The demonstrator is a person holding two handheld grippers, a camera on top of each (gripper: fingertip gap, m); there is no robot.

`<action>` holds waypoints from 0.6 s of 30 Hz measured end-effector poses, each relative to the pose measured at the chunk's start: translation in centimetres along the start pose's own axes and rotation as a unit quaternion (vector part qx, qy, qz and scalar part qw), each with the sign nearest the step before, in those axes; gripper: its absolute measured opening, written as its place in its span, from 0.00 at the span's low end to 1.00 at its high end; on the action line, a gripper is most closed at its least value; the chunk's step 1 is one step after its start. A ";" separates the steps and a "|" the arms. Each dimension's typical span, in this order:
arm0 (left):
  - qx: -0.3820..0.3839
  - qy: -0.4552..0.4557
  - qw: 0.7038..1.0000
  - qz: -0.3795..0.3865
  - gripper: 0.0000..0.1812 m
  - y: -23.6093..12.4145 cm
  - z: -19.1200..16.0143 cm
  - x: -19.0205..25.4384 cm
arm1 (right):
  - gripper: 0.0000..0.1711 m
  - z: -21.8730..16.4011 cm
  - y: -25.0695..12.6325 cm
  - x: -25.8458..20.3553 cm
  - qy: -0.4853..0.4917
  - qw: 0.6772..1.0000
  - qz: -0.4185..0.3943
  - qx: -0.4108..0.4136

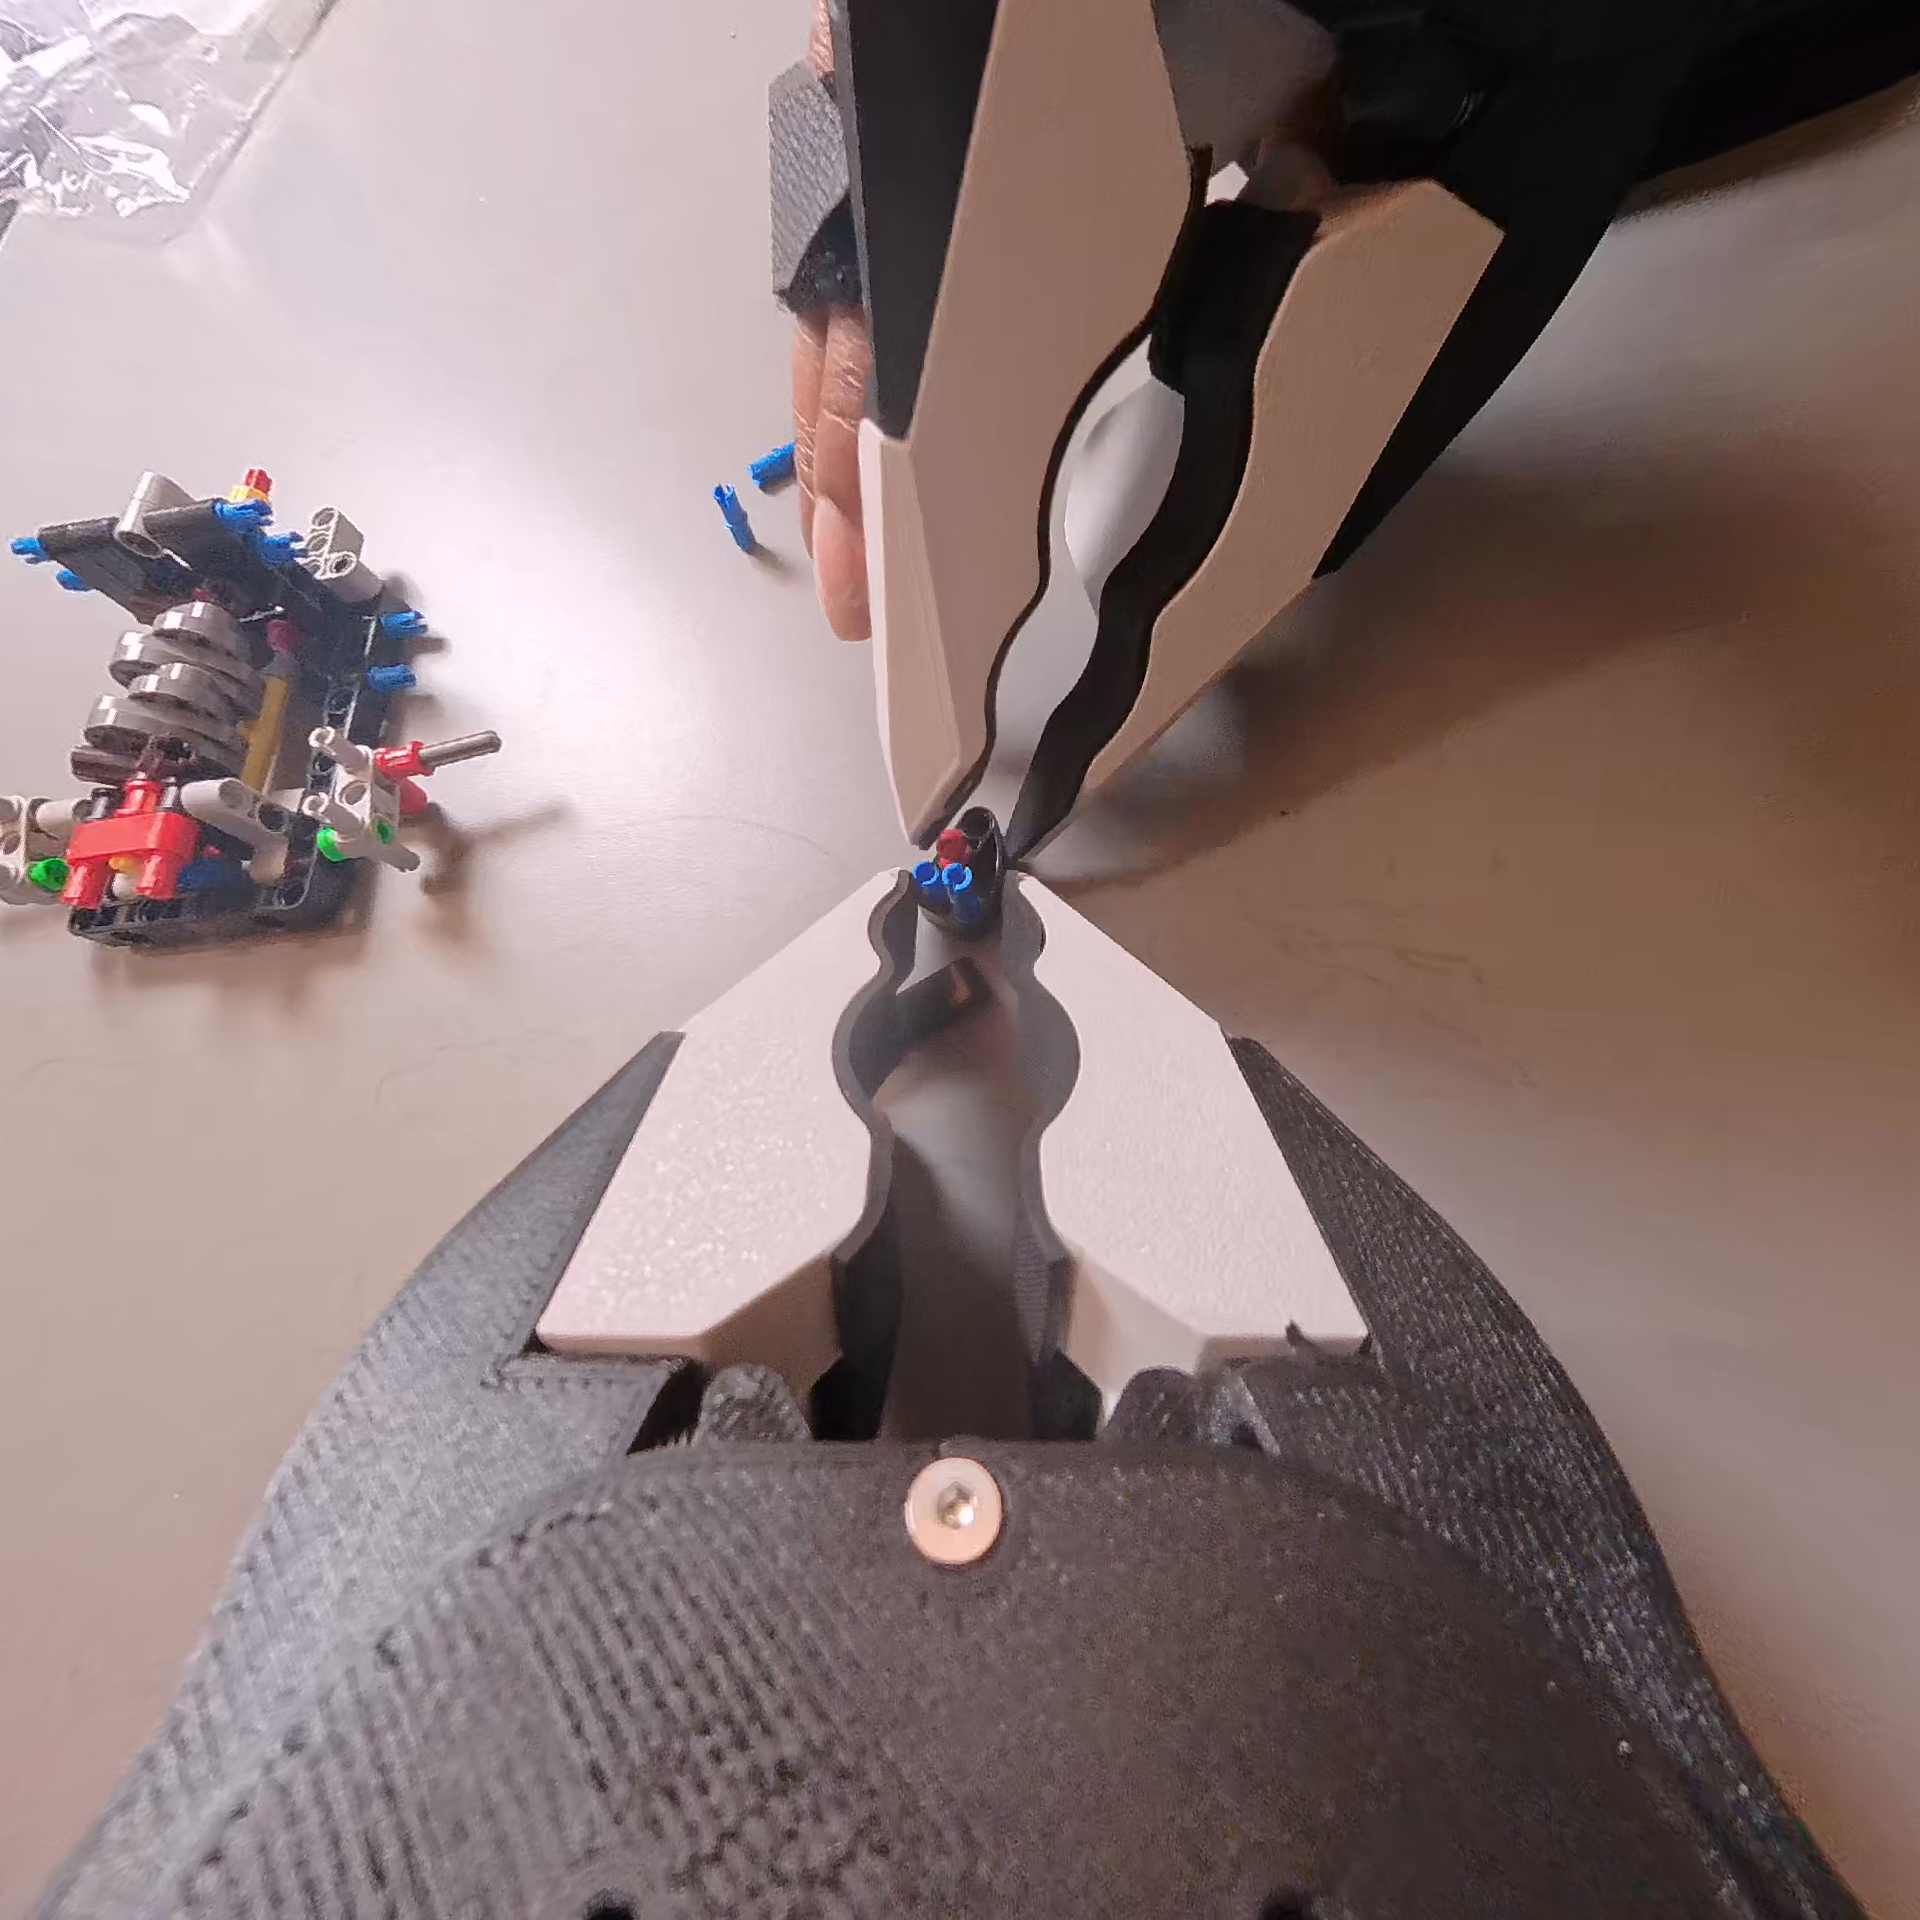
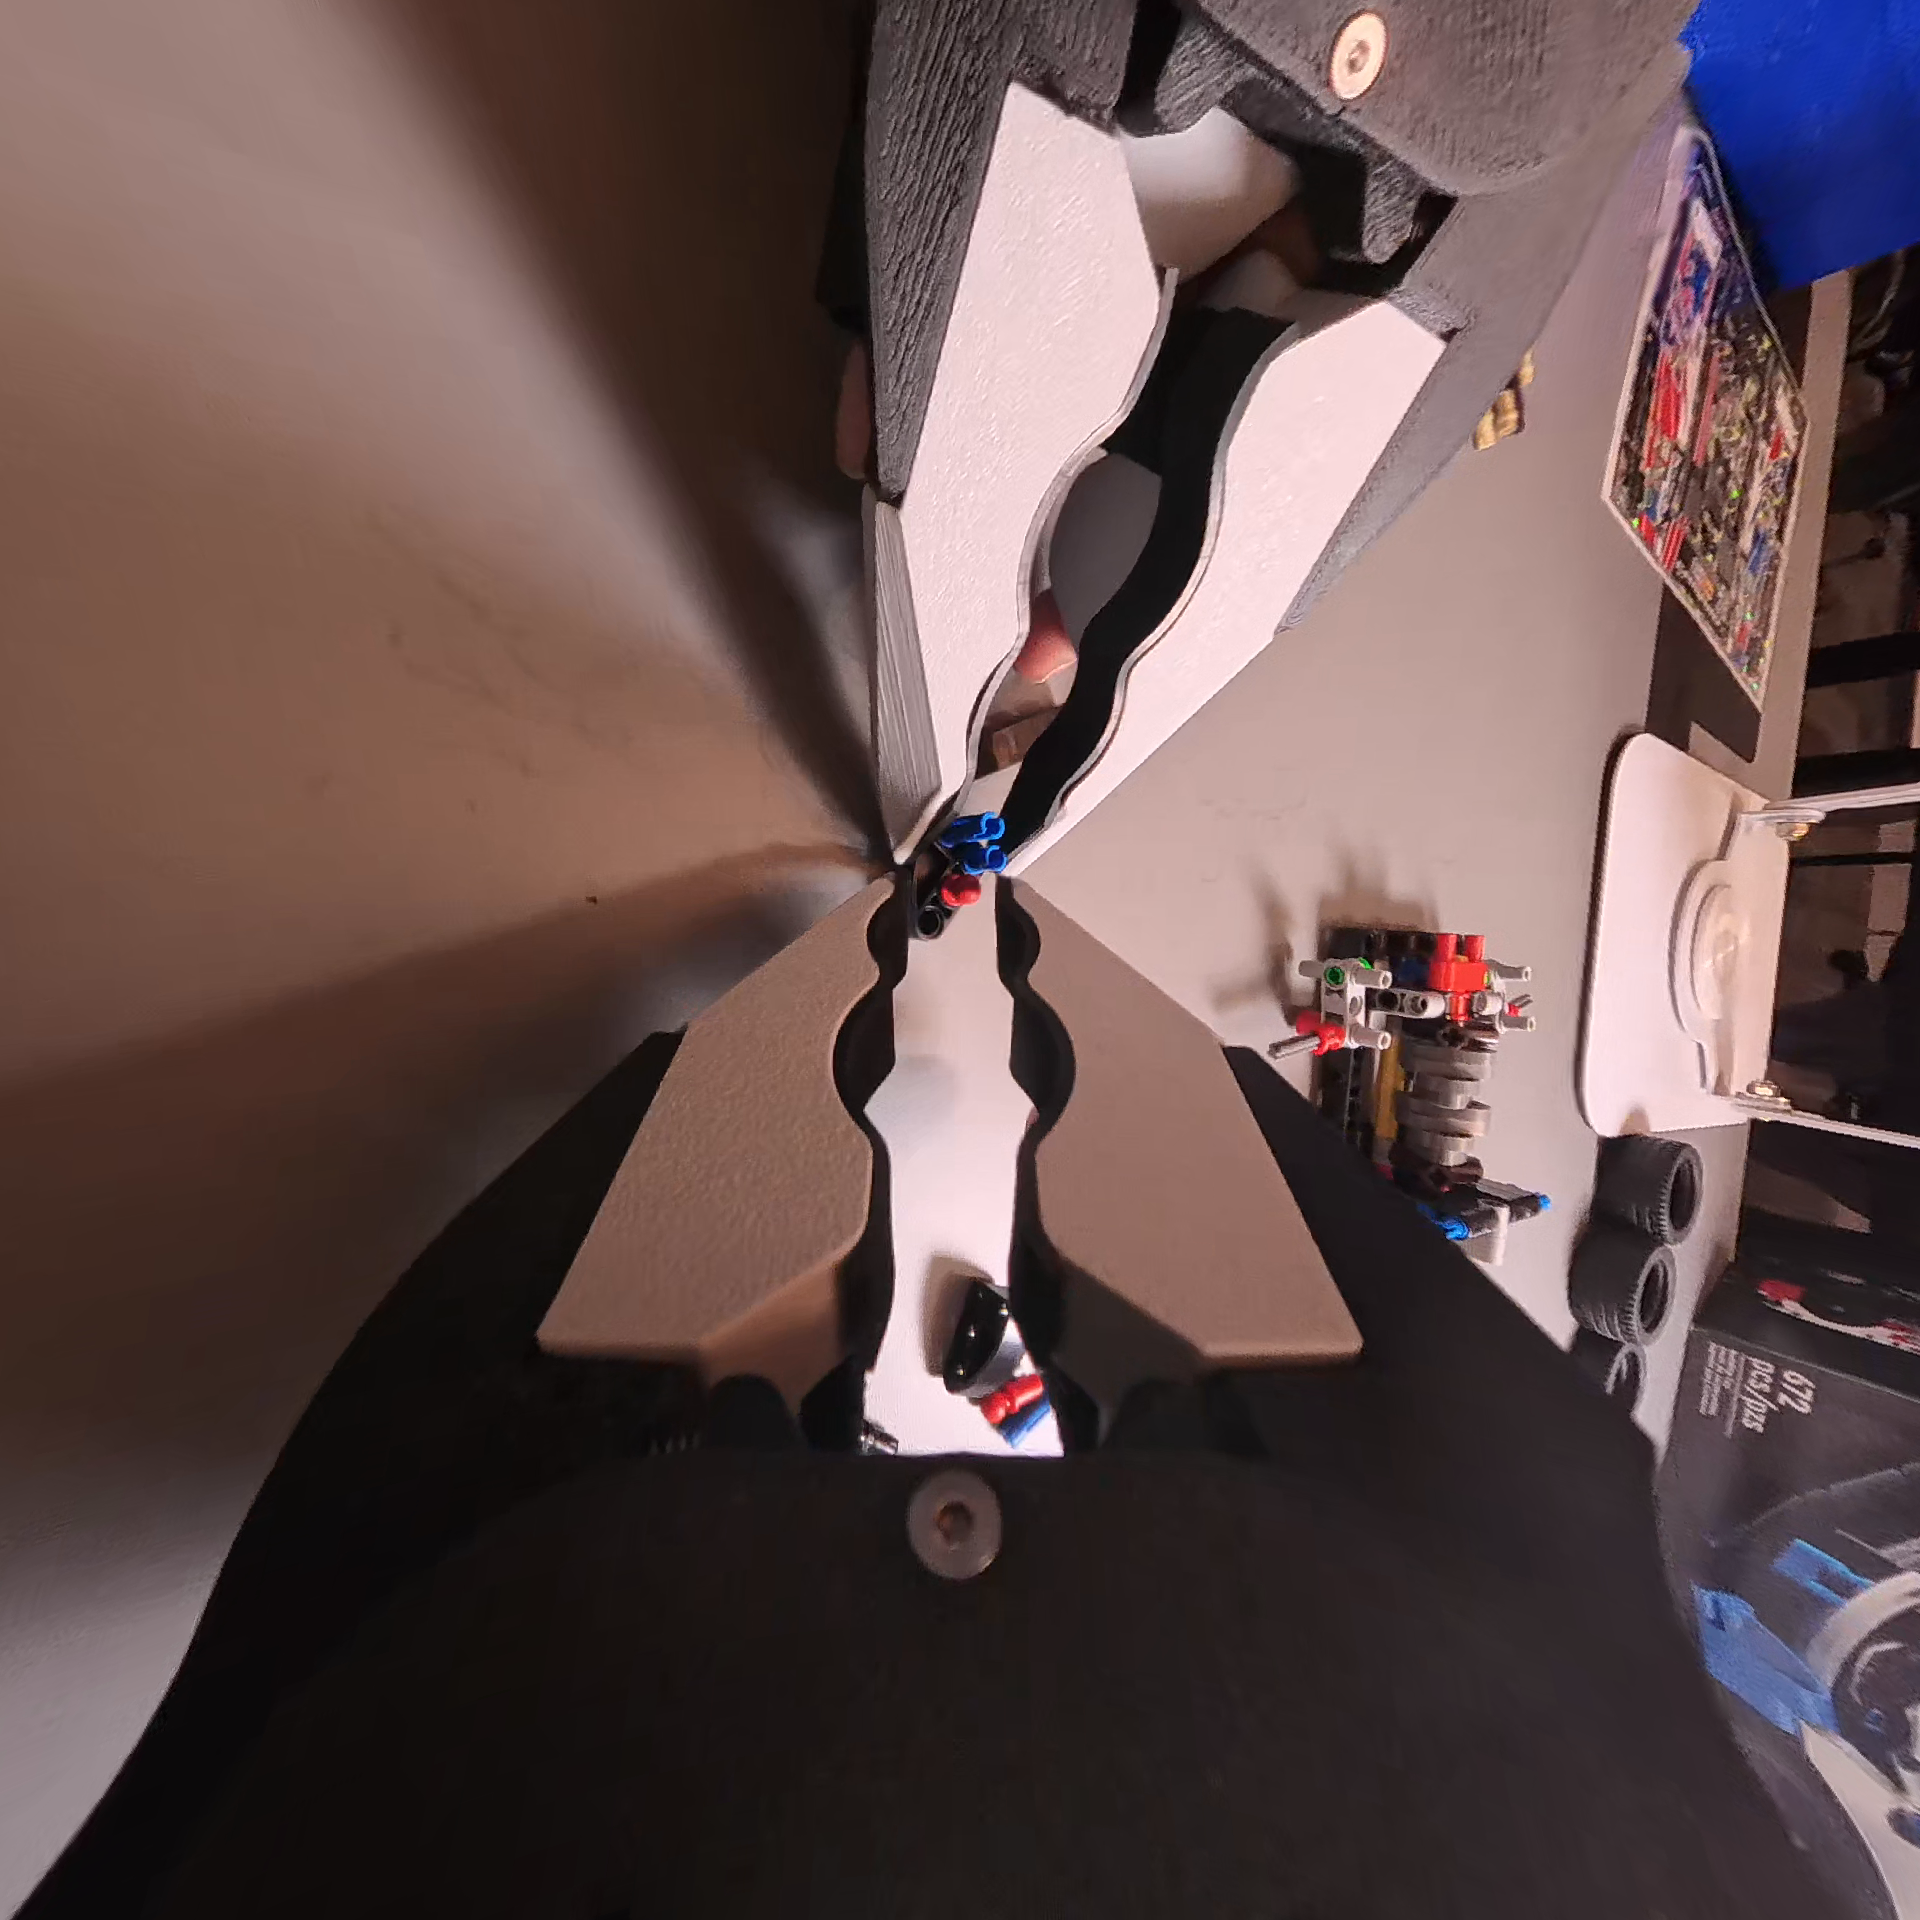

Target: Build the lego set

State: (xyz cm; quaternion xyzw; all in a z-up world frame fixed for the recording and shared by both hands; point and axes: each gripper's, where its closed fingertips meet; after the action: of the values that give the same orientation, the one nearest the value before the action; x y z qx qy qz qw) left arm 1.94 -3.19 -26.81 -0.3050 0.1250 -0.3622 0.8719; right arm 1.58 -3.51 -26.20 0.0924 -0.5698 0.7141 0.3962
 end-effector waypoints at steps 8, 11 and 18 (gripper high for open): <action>0.033 -0.165 0.977 -0.134 0.08 -1.6 1.0 1.4 | 0.20 1.3 -1.6 0.4 0.007 0.997 -0.028 0.068; 0.056 -0.214 0.957 -0.190 0.08 -2.6 2.0 1.9 | 0.22 2.5 -2.7 0.3 0.006 0.993 -0.040 0.112; 0.082 -0.262 0.924 -0.268 0.08 -3.7 3.3 3.3 | 0.11 3.2 -3.4 0.2 -0.013 0.989 -0.063 0.136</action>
State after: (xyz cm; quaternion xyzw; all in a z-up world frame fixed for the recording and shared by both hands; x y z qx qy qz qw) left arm 3.68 -6.03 -21.91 -0.3387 -0.2245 -0.4982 0.7660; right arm 2.70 -6.17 -22.50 0.1901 -0.4656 0.7570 0.4172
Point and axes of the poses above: each gripper's, where its closed fingertips meet, y out along the fingers, z out of its top, x = y × z across the jaws, and after that the axes turned 9 degrees about -y, right-handed
